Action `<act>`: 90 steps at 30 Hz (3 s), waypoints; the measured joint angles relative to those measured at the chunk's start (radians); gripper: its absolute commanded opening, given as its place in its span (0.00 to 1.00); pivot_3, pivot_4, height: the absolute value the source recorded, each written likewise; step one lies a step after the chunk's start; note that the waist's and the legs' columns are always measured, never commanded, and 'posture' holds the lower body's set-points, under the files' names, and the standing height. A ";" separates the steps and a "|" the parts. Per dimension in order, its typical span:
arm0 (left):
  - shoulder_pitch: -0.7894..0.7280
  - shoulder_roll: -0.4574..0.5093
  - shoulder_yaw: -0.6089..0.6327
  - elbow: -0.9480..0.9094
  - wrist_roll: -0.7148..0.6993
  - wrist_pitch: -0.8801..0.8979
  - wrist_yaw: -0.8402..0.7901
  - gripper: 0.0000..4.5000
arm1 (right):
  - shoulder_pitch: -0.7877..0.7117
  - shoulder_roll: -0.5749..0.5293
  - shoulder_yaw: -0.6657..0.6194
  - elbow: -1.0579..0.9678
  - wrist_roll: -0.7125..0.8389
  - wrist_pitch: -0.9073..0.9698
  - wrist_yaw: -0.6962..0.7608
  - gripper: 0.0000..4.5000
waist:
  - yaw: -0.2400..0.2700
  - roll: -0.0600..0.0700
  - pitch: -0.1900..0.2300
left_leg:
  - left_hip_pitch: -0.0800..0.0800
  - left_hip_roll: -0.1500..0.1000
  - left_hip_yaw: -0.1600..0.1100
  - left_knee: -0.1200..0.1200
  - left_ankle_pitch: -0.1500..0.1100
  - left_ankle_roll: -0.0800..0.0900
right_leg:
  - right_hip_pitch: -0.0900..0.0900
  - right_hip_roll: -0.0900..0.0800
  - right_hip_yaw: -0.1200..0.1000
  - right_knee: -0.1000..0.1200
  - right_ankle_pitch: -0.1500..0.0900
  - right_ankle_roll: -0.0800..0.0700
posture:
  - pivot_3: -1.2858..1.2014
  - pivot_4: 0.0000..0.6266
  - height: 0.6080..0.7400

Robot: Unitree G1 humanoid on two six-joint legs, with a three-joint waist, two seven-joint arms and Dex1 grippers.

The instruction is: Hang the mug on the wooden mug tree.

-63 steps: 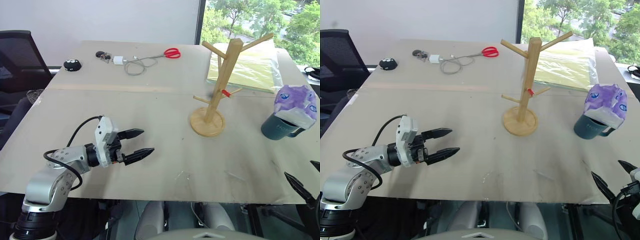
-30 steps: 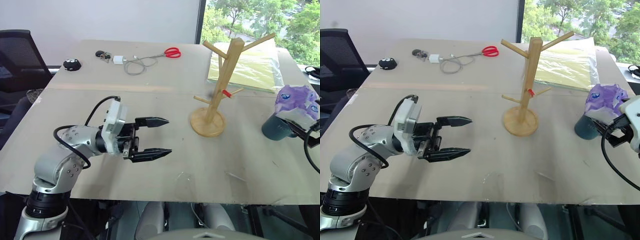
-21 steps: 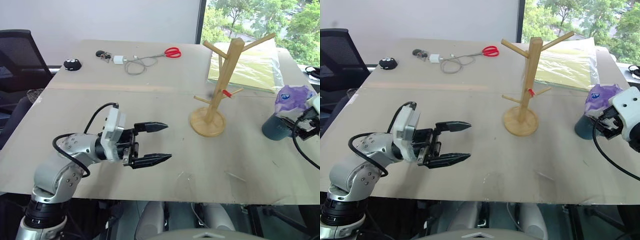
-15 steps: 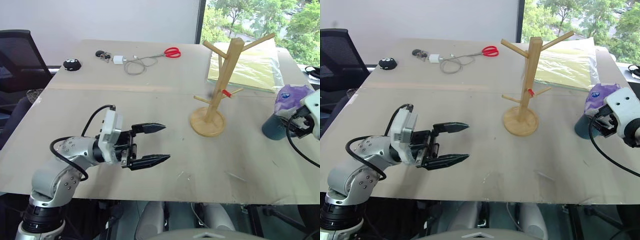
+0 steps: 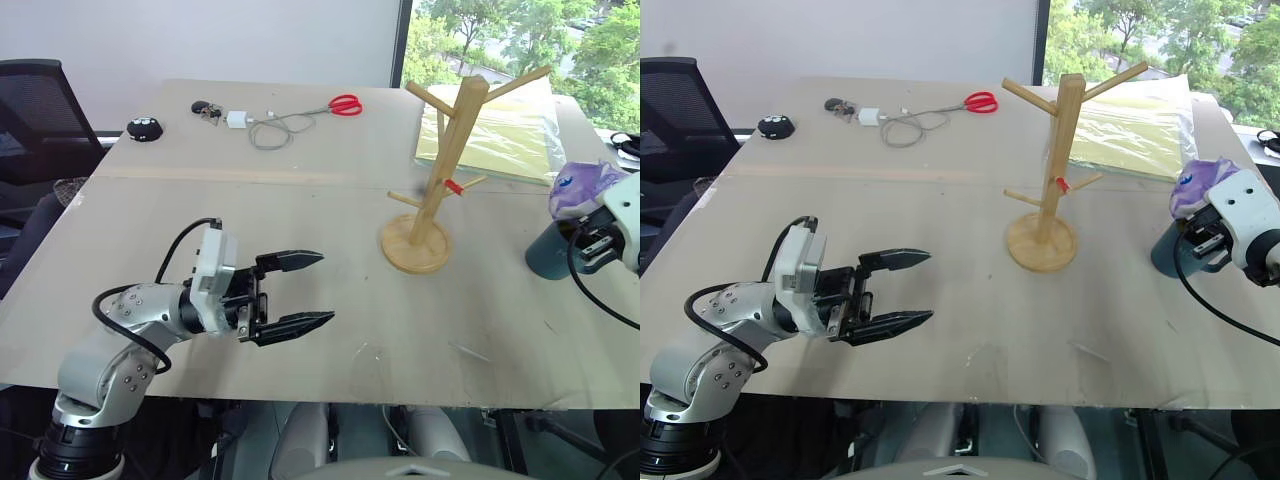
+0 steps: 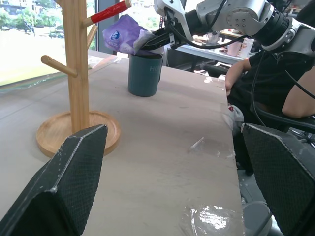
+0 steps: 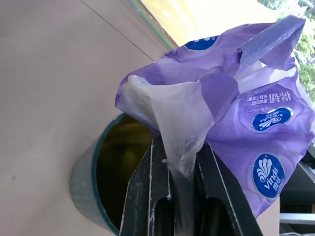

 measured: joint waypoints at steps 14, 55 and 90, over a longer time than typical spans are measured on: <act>-0.050 -0.033 -0.025 0.022 0.017 -0.037 -0.017 1.00 | 0.074 0.033 -0.309 0.056 -0.098 0.111 -0.094 0.01 | -0.002 0.000 0.000 | 0.000 0.000 0.001 0.000 0.001 -0.002 | 0.000 0.000 0.001 0.000 0.000 0.000 | 0.52 0.24 1.00; -0.158 -0.063 -0.100 0.122 0.037 -0.047 -0.090 1.00 | 0.272 0.422 -0.308 0.004 0.083 -0.058 -0.111 0.53 | 0.000 0.001 -0.001 | 0.000 -0.001 0.000 0.000 0.000 0.001 | 0.000 0.002 0.003 0.000 -0.001 0.002 | 0.52 0.24 1.00; -0.155 -0.070 -0.088 0.031 -0.044 0.027 -0.021 1.00 | 0.144 0.355 -0.187 0.294 0.090 -0.337 -0.035 0.01 | 0.000 0.003 -0.001 | 0.001 0.000 0.000 0.000 0.000 0.001 | 0.001 0.002 0.004 0.001 0.001 0.004 | 0.52 0.24 1.00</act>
